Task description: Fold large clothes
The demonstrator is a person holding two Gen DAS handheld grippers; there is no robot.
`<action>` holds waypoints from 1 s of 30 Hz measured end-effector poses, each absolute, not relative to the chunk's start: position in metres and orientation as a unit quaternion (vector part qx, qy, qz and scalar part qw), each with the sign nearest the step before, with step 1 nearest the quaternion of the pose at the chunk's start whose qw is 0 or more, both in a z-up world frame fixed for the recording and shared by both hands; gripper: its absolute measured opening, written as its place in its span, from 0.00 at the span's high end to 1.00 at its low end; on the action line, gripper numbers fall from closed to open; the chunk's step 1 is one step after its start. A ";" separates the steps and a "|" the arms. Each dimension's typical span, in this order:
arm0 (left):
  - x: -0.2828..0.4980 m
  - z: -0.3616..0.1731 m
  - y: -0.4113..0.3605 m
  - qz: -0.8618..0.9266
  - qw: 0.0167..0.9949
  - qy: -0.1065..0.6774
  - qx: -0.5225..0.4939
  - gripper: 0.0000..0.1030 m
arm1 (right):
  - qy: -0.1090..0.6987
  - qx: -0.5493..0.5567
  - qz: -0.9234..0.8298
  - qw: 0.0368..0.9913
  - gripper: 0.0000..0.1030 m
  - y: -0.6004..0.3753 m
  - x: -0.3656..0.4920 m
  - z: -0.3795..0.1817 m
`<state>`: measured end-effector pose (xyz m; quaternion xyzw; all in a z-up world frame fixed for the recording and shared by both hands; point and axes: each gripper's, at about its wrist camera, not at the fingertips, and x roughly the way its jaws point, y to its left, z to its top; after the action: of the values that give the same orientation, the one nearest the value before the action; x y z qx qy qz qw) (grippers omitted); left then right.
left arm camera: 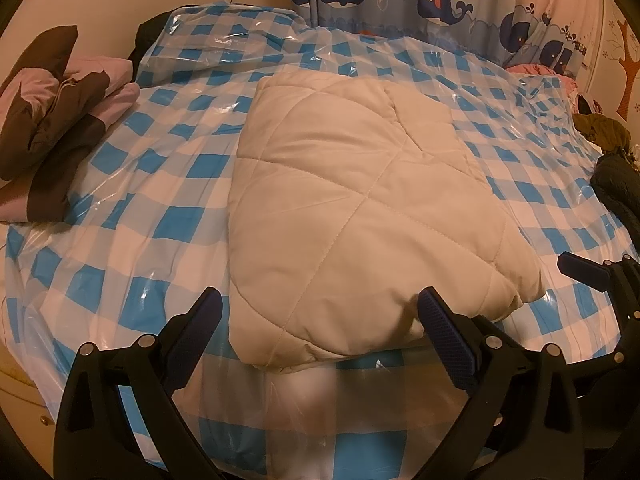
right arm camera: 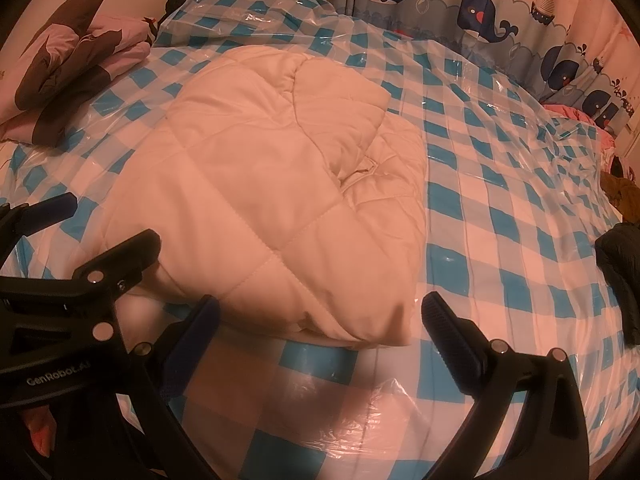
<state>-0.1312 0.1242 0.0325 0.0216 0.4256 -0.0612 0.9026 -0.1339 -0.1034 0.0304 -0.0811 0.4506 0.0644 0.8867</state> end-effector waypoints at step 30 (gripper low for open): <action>-0.131 0.040 0.126 -0.022 0.911 0.408 0.062 0.07 | 0.446 -0.075 0.062 0.890 0.06 -0.099 -0.134 0.034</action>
<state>-0.1308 0.1258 0.0395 0.0621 0.4076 -0.0217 0.9108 -0.1336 -0.0995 0.0342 -0.0751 0.4459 0.0615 0.8898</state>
